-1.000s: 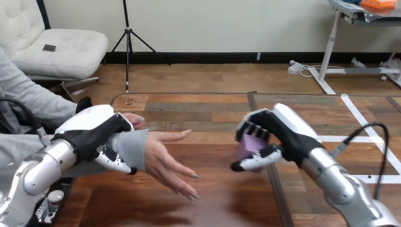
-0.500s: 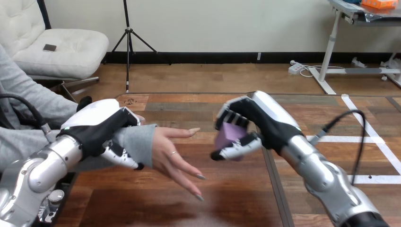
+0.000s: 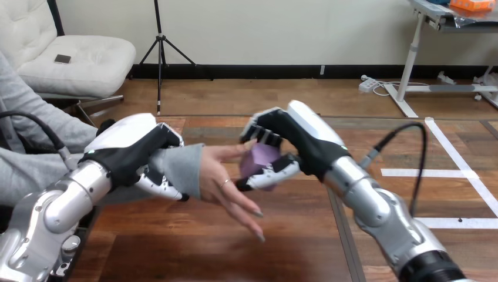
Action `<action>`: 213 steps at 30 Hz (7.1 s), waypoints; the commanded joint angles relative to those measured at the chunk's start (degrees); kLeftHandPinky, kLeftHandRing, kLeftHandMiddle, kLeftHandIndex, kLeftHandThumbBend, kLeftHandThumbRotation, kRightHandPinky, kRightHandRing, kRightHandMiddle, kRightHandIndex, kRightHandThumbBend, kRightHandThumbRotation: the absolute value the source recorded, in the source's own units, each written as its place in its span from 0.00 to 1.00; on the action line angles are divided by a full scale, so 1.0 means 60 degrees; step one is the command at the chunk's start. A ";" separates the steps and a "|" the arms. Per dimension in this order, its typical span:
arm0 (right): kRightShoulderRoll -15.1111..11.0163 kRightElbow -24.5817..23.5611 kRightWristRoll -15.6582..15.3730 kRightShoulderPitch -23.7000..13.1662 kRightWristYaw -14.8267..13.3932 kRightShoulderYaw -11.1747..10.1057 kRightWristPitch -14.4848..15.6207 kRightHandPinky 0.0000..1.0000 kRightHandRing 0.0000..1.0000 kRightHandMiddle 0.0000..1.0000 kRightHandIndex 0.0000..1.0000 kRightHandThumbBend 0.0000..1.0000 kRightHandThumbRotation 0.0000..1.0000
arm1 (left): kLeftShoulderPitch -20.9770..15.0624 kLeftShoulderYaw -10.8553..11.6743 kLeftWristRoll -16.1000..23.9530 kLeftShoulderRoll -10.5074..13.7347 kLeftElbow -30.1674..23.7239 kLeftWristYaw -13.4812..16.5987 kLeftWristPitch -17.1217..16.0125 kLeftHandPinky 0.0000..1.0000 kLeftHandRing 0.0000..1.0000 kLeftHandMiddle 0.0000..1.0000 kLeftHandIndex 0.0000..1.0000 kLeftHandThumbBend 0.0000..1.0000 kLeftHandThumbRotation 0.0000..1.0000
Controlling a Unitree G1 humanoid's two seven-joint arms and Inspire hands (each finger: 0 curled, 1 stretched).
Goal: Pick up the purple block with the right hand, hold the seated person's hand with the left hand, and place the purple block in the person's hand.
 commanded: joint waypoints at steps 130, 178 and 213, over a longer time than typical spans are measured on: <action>-0.0915 -0.2159 0.2698 0.0969 0.2472 -0.1013 0.0663 0.66 0.75 0.77 0.79 1.00 1.00 | -0.0432 0.0623 -0.1587 -0.0376 -0.0005 0.0234 -0.2122 0.64 0.77 0.81 0.78 1.00 0.87; -0.0933 -0.3368 0.4436 0.3906 0.2782 -0.2288 0.0475 0.87 0.91 0.92 0.94 1.00 1.00 | 0.2853 0.1551 -0.3072 -0.1521 0.0717 0.1721 -0.4063 0.96 1.00 0.98 0.95 1.00 1.00; 0.0712 -0.4429 0.7789 0.6333 0.3609 -0.2815 0.0468 0.91 0.92 0.92 0.93 1.00 1.00 | 0.5586 0.1960 -0.6870 -0.4380 0.0288 0.0753 -0.6109 0.99 0.98 0.95 0.93 0.86 1.00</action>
